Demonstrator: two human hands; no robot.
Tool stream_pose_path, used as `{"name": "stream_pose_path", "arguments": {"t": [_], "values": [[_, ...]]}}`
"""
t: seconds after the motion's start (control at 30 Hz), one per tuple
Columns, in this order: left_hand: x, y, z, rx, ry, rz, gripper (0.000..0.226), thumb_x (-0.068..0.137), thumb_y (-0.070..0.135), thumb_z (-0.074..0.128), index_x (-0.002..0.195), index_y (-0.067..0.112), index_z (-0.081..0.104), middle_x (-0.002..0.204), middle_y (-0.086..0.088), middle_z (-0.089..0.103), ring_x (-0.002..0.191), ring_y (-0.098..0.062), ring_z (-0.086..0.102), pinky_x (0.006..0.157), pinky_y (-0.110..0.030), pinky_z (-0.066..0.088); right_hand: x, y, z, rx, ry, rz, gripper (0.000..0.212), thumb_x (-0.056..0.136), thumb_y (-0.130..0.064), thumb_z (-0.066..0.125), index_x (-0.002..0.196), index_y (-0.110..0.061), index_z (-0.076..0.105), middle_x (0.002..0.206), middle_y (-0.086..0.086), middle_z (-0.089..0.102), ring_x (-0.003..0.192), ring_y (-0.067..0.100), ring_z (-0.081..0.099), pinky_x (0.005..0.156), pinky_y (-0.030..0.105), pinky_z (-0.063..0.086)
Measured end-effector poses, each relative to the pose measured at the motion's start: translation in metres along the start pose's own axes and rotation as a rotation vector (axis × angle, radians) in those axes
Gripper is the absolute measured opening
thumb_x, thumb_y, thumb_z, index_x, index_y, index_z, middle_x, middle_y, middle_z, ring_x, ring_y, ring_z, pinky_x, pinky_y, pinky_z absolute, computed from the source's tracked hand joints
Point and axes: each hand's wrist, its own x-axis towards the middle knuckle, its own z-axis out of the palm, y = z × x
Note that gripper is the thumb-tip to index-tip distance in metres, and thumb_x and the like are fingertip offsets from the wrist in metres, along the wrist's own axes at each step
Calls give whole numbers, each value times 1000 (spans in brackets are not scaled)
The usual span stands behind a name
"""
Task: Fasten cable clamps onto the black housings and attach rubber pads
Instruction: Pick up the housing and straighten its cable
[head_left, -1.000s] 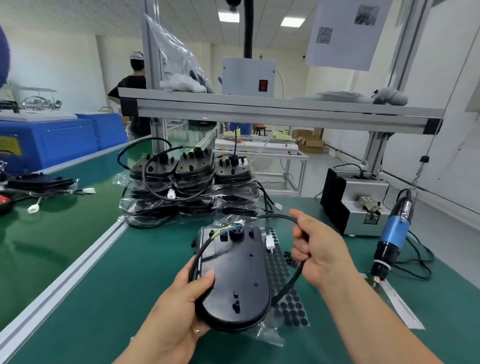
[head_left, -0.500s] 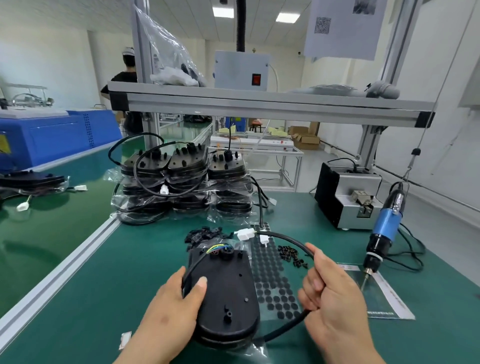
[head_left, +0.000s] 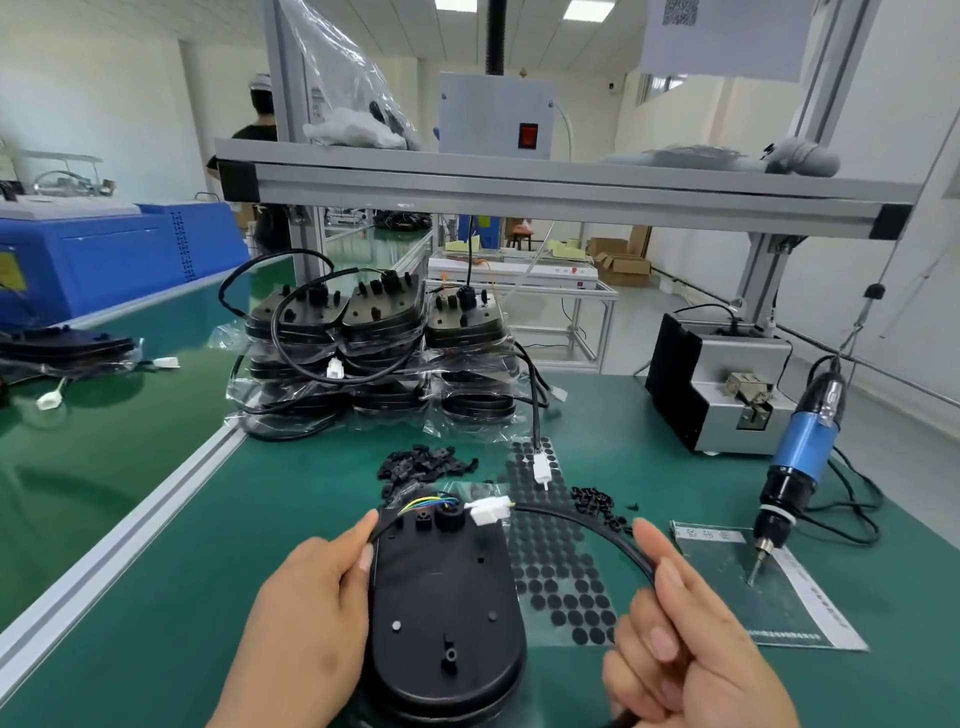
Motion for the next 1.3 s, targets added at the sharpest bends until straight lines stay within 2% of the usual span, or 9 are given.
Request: {"name": "stream_pose_path", "arguments": {"t": [0.07, 0.2, 0.37, 0.6, 0.8, 0.93, 1.1, 1.2, 1.3], "values": [[3, 6, -5, -106, -7, -28, 36, 96, 25, 49, 129, 40, 54, 78, 12, 59, 70, 4, 49, 63, -10, 34, -5, -2, 6, 13, -39, 8, 32, 75, -16, 53, 96, -12, 77, 40, 2, 32, 25, 7, 20, 31, 14, 27], [26, 27, -27, -856, -157, -303, 29, 96, 10, 51, 112, 29, 66, 76, 1, 71, 45, -3, 50, 40, -17, 43, -3, -15, 32, 74, -105, -67, 29, 72, -16, 56, 91, -9, 76, 43, 1, 36, 32, 4, 14, 28, 14, 22], [47, 42, -59, -1398, -346, -276, 37, 80, 20, 51, 108, 5, 70, 105, -26, 69, 78, -22, 72, 61, -28, 59, 18, -41, 64, 113, -214, -83, 29, 77, -14, 51, 100, -9, 69, 61, 4, 54, 43, 10, 44, 38, 20, 40], [59, 71, -63, -744, 171, 280, 35, 96, 52, 39, 111, 35, 65, 85, 8, 70, 76, -7, 65, 71, -24, 54, 60, -61, 114, 3, -380, -166, 26, 82, -17, 58, 106, -7, 63, 83, 8, 71, 71, 14, 66, 62, 20, 55], [76, 119, -82, 63, 609, 636, 52, 93, 50, 44, 137, 22, 49, 77, 12, 35, 75, -4, 33, 67, -14, 29, 85, -50, 157, -238, -364, -190, 15, 95, -15, 56, 101, -4, 63, 85, 8, 74, 72, 13, 68, 62, 19, 55], [92, 149, -86, 303, 421, 766, 47, 96, 46, 39, 140, 29, 44, 116, 1, 50, 102, -19, 51, 80, -35, 46, 87, -34, 180, -355, -474, -183, 16, 97, -11, 55, 89, -6, 67, 72, 3, 70, 64, 11, 63, 60, 20, 53], [121, 143, -97, 389, 316, 706, 38, 88, 60, 36, 113, 45, 61, 91, 14, 60, 88, -16, 59, 68, -31, 46, 104, -50, 171, -595, -458, -286, 18, 101, -15, 49, 109, -25, 62, 63, -1, 69, 51, 6, 61, 50, 17, 50], [142, 128, -106, 126, 299, 636, 25, 86, 52, 54, 101, 41, 71, 79, 24, 62, 80, -6, 59, 73, -30, 49, 124, -52, 142, -878, -209, -463, 20, 97, -35, 54, 114, -37, 64, 86, -20, 69, 71, -8, 59, 73, 20, 49], [156, 118, -101, -33, 332, 577, 13, 84, 45, 62, 89, 40, 73, 67, 30, 54, 68, 5, 52, 64, -16, 39, 128, -26, 122, -930, -312, -198, 29, 95, -51, 47, 114, -38, 64, 120, -19, 64, 105, -4, 56, 87, 23, 40]]}}
